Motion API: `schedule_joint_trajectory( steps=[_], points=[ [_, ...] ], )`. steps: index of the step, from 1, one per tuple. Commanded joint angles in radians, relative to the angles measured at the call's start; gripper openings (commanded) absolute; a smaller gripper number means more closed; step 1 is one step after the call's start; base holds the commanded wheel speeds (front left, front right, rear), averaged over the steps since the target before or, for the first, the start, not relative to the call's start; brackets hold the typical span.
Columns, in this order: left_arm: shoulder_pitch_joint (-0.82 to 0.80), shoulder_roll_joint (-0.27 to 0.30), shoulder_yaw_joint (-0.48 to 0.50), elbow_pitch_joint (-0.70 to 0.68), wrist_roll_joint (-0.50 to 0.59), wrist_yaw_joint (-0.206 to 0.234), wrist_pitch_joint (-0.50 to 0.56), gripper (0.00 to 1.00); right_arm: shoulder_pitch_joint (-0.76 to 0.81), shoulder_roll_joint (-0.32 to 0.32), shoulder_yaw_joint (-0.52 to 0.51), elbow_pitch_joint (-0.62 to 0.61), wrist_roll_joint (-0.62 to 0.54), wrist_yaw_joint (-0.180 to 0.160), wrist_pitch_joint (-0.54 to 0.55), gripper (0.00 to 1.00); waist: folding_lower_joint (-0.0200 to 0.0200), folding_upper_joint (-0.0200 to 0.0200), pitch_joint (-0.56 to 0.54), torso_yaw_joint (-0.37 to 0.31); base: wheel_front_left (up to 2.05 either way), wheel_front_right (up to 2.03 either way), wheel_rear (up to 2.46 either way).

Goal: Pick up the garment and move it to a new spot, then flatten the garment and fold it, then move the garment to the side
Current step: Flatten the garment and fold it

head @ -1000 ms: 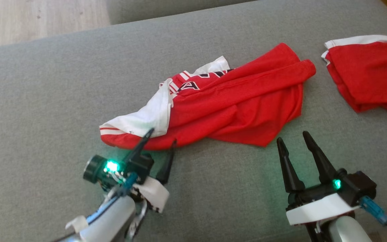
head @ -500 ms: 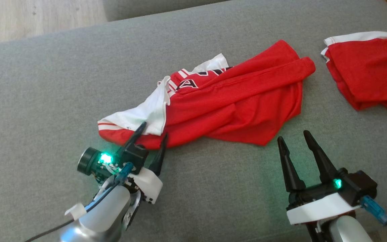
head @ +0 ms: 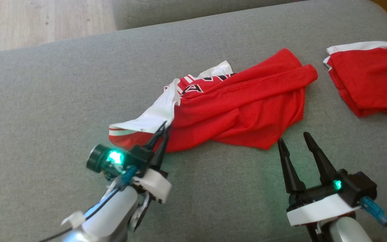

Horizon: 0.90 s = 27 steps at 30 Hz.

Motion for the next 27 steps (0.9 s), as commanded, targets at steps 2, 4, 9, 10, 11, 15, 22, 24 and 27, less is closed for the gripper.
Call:
schedule_joint_trajectory(
  steps=[2, 4, 9, 10, 11, 15, 22, 24, 27],
  points=[
    [0.015, 0.056, 0.068, -0.082, 0.002, 0.027, -0.012, 0.0, -0.003, -0.016, 0.018, -0.026, -0.003, -0.001, -0.006, 1.0, 0.0, 0.0, -0.007, 0.007, 0.0, 0.0, 0.0],
    [0.037, 0.081, 0.091, -0.131, -0.006, 0.044, -0.012, 0.0, -0.009, -0.024, 0.012, -0.024, 0.0, -0.001, -0.006, 1.0, 0.0, 0.0, -0.007, 0.014, 0.0, 0.0, 0.0],
    [0.068, 0.147, 0.127, -0.257, -0.005, 0.079, -0.012, 0.0, -0.056, -0.072, -0.011, -0.013, 0.015, -0.001, -0.006, 1.0, 0.0, 0.0, 0.005, 0.041, 0.0, 0.0, 0.0],
    [0.072, 0.156, 0.131, -0.279, -0.005, 0.084, -0.012, 0.0, -0.069, -0.087, -0.012, -0.004, 0.019, -0.001, -0.006, 1.0, 0.0, 0.0, 0.008, 0.045, 0.0, 0.0, 0.0],
    [0.081, 0.17, 0.139, -0.321, -0.005, 0.096, -0.012, 0.0, -0.107, -0.124, -0.007, 0.019, 0.04, -0.001, -0.006, 1.0, 0.0, 0.0, 0.017, 0.051, 0.0, 0.0, 0.0],
    [0.091, 0.193, 0.149, -0.39, -0.001, 0.123, -0.001, 0.0, -0.212, -0.215, 0.005, 0.121, 0.115, -0.001, 0.012, 1.0, 0.0, 0.0, 0.043, 0.059, 0.0, 0.0, 0.0],
    [0.082, 0.212, 0.141, -0.445, 0.011, 0.134, 0.026, 0.0, -0.441, -0.374, 0.057, 0.281, 0.281, -0.001, 0.237, 1.0, 0.0, 0.0, 0.083, 0.078, 0.0, 0.0, 0.0],
    [0.074, 0.212, 0.14, -0.451, 0.014, 0.135, 0.029, 0.0, -0.487, -0.407, 0.082, 0.309, 0.323, -0.001, 0.297, 1.0, 0.0, 0.0, 0.095, 0.084, 0.0, 0.0, 0.0],
    [0.065, 0.214, 0.137, -0.455, 0.017, 0.136, 0.036, 0.0, -0.548, -0.443, 0.126, 0.346, 0.37, -0.001, 0.379, 1.0, 0.0, 0.0, 0.113, 0.09, 0.0, 0.0, 0.0]
  ],
)
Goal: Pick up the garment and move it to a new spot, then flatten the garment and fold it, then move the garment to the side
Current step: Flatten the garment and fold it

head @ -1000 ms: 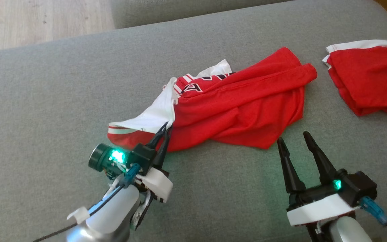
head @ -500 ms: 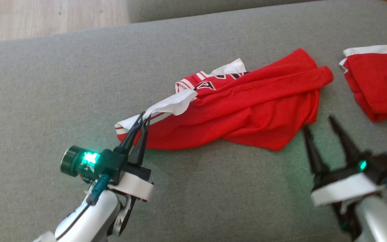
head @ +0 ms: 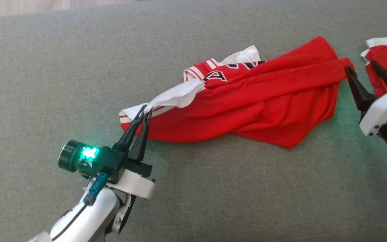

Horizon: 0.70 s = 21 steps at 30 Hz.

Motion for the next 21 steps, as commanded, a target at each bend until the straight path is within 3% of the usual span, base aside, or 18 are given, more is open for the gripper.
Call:
schedule_joint_trajectory(
  steps=[1, 7, 21],
  points=[
    [-0.044, 0.033, 0.039, -0.029, 0.009, 0.003, 0.001, 0.0, -0.03, -0.037, 0.022, -0.009, 0.012, -0.001, 0.021, 1.0, -0.0001, 0.0, 0.012, 0.006, 0.0, 0.0, 0.0],
    [-0.06, 0.037, 0.033, -0.034, 0.015, 0.001, 0.006, 0.0, -0.134, -0.069, 0.095, 0.074, 0.047, -0.001, 0.108, 1.0, -0.0001, 0.0, 0.036, 0.021, 0.0, 0.0, 0.0],
    [-0.083, 0.038, 0.023, -0.036, 0.018, -0.001, 0.016, 0.0, -0.233, -0.083, 0.182, 0.183, 0.183, -0.001, 0.157, 1.0, -0.0001, 0.0, 0.058, 0.042, 0.0, 0.0, 0.0]
  ],
)
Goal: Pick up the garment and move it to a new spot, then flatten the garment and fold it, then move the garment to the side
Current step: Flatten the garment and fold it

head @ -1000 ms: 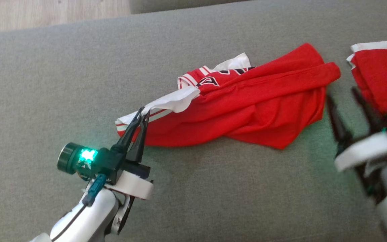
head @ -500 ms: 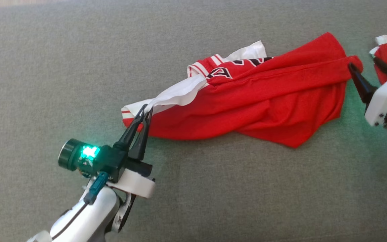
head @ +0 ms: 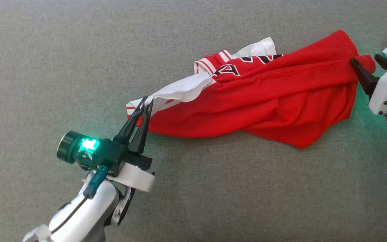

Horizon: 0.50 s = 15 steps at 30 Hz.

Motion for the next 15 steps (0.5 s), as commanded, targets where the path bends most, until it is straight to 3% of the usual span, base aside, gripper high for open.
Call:
schedule_joint_trajectory(
  steps=[1, 5, 8, 9, 12, 13, 15],
  points=[
    [-0.042, 0.031, 0.033, -0.03, 0.01, 0.001, 0.006, 0.0, -0.025, -0.034, 0.011, -0.014, 0.012, -0.001, -0.001, 1.0, 0.0, 0.0, 0.002, 0.002, 0.0, 0.0, 0.0],
    [-0.045, 0.032, 0.031, -0.032, 0.01, 0.003, 0.007, 0.0, -0.036, -0.041, 0.035, 0.007, 0.035, -0.001, -0.008, 1.0, 0.0, 0.0, 0.008, 0.004, 0.0, 0.0, 0.0],
    [-0.048, 0.033, 0.03, -0.032, 0.009, 0.003, 0.007, 0.0, -0.043, -0.042, 0.053, 0.018, 0.052, -0.001, -0.015, 0.72, 0.0, 0.0, 0.012, 0.005, 0.0, 0.0, 0.0],
    [-0.049, 0.033, 0.03, -0.031, 0.009, 0.003, 0.007, 0.0, -0.045, -0.042, 0.059, 0.023, 0.056, -0.001, -0.017, 0.51, 0.0, 0.0, 0.012, 0.006, 0.0, 0.0, 0.0],
    [-0.052, 0.035, 0.03, -0.03, 0.008, 0.003, 0.006, 0.0, -0.053, -0.043, 0.077, 0.031, 0.071, -0.001, -0.025, 0.2, 0.0, 0.0, 0.014, 0.005, 0.0, 0.0, 0.0],
    [-0.052, 0.035, 0.03, -0.029, 0.008, 0.003, 0.006, 0.0, -0.055, -0.045, 0.085, 0.032, 0.073, -0.001, -0.028, 0.0, 0.0, 0.0, 0.013, 0.005, 0.0, 0.0, 0.0],
    [-0.052, 0.036, 0.03, -0.027, 0.006, 0.004, 0.005, 0.0, -0.061, -0.047, 0.099, 0.036, 0.079, -0.001, -0.036, 0.0, 0.0, 0.0, 0.009, 0.004, 0.0, 0.0, 0.0]
  ],
)
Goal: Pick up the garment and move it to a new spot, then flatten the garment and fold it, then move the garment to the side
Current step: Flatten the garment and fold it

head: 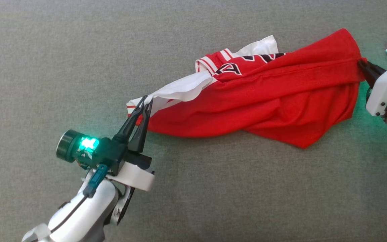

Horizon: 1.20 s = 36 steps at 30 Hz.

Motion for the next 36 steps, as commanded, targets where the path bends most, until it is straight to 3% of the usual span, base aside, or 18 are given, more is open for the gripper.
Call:
schedule_joint_trajectory(
  steps=[1, 10, 20, 29, 36],
  points=[
    [-0.047, 0.033, 0.034, -0.026, 0.005, 0.004, -0.003, 0.0, -0.028, -0.035, 0.012, -0.02, 0.005, -0.001, -0.023, 0.0, -0.0001, 0.0, -0.007, -0.002, 0.0, 0.0, 0.0],
    [-0.075, 0.082, 0.104, -0.056, 0.008, 0.025, -0.04, 0.0, -0.036, -0.062, 0.038, -0.065, 0.008, -0.001, -0.188, 0.0, -0.0001, 0.0, -0.104, -0.023, 0.0, 0.0, 0.0],
    [-0.226, 0.206, 0.21, -0.144, 0.004, -0.01, -0.008, 0.0, -0.036, -0.158, 0.014, -0.246, 0.038, -0.001, -0.302, 0.0, -0.0001, 0.0, -0.242, -0.06, 0.0, 0.0, 0.0],
    [-0.433, 0.29, 0.265, -0.221, 0.039, -0.057, 0.073, 0.0, -0.066, -0.226, -0.096, -0.398, 0.053, -0.001, -0.291, 0.0, -0.0001, 0.0, -0.287, -0.083, 0.0, 0.0, 0.0],
    [-0.672, 0.285, 0.263, -0.153, 0.074, -0.137, 0.145, 0.0, -0.156, -0.204, -0.179, -0.453, 0.009, -0.001, -0.213, 0.0, -0.0001, 0.0, -0.222, -0.08, 0.0, 0.0, 0.0]
  ],
)
